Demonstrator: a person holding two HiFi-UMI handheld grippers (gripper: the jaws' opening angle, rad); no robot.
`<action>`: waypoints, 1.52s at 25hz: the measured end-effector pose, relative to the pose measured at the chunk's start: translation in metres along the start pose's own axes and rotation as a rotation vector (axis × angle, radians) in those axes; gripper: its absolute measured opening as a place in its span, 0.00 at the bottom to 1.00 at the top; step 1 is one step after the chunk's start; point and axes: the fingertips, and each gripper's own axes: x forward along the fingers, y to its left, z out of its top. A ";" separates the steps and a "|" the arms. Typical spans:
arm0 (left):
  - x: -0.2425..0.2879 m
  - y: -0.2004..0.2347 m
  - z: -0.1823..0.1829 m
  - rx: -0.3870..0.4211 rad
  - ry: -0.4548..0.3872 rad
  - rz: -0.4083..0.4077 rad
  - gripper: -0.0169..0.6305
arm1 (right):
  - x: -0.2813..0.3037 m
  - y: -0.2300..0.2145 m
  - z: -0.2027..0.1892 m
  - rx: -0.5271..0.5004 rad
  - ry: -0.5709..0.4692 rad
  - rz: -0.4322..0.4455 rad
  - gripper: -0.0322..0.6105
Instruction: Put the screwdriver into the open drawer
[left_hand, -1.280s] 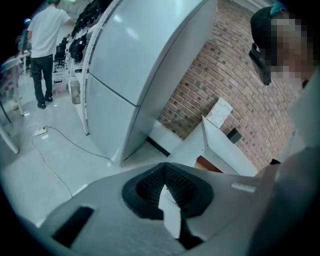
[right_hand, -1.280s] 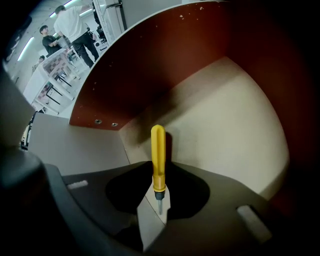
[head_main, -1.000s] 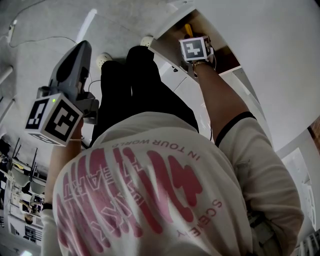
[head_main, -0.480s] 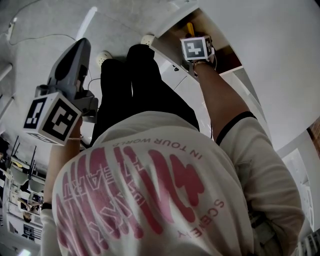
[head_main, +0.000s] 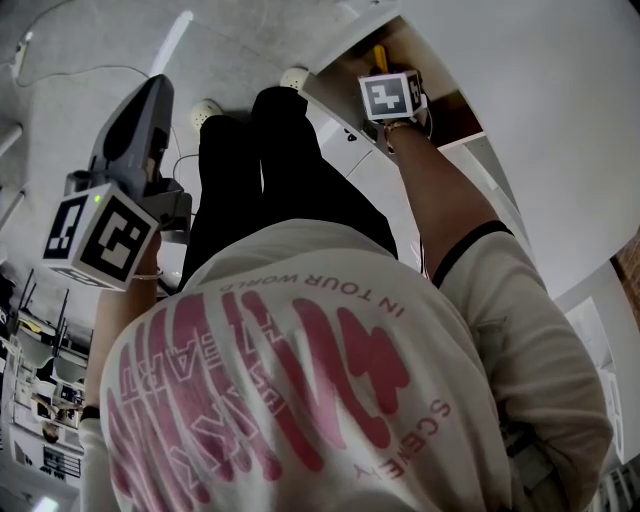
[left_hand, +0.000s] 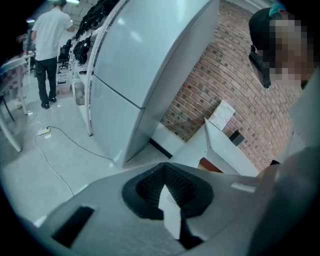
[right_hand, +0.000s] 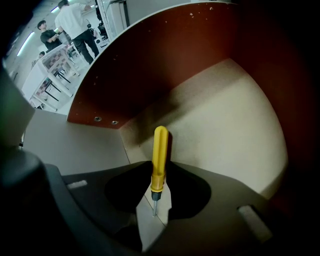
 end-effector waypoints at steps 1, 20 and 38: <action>0.000 -0.001 0.001 0.000 -0.001 -0.001 0.03 | 0.000 0.000 -0.001 -0.004 0.004 0.002 0.22; -0.009 0.005 0.004 -0.006 -0.043 0.068 0.03 | 0.016 0.008 0.001 -0.030 0.029 0.058 0.27; -0.007 0.007 0.004 0.007 -0.031 0.022 0.03 | 0.013 0.018 0.004 -0.080 0.079 0.098 0.38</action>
